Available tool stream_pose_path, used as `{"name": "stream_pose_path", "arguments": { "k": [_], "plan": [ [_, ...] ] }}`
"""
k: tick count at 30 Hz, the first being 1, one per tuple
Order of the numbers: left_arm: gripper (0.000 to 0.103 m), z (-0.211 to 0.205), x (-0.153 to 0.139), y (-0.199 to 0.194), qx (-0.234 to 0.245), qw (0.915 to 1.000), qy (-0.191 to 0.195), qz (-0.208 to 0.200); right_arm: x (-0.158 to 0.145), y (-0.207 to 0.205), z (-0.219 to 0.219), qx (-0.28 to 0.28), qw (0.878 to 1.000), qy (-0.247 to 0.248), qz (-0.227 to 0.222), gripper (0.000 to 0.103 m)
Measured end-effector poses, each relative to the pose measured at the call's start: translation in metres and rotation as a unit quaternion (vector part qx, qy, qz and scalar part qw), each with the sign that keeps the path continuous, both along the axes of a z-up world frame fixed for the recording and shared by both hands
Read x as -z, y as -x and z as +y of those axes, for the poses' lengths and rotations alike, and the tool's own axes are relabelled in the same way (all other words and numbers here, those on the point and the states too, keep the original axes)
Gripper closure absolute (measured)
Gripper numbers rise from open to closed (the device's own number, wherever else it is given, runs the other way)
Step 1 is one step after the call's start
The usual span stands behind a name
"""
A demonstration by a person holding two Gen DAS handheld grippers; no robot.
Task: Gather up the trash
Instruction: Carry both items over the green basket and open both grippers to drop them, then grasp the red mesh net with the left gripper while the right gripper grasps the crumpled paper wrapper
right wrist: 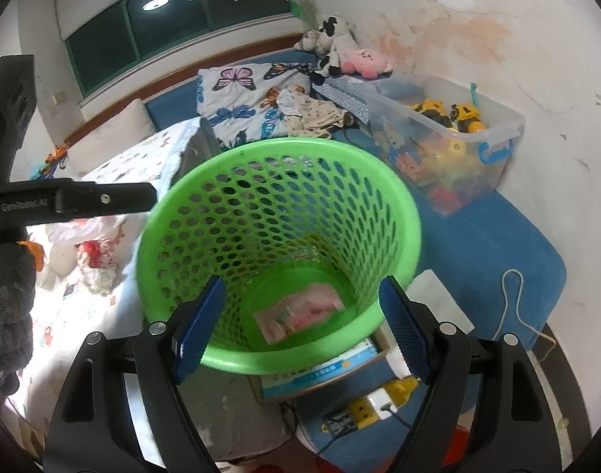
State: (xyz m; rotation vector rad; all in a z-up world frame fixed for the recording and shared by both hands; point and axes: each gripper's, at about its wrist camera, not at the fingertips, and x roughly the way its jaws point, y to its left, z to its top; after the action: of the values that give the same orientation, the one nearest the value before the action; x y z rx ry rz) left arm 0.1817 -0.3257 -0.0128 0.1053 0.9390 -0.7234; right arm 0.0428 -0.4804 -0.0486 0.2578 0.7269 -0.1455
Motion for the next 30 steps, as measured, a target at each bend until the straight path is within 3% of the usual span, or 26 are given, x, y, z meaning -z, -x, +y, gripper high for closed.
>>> {"name": "stream_pose_path", "arguments": {
  "k": [14,30],
  "plan": [
    [0.048,0.128,-0.03,0.045,-0.119,0.9911,-0.008,-0.06,-0.018,-0.009,0.081,-0.089,0.996,0.005,-0.017,0.021],
    [0.047,0.288,-0.021,0.09,-0.264,0.9611,-0.026,-0.075,-0.018,-0.06,0.161,-0.176,0.984,0.021,-0.003,0.021]
  ]
}}
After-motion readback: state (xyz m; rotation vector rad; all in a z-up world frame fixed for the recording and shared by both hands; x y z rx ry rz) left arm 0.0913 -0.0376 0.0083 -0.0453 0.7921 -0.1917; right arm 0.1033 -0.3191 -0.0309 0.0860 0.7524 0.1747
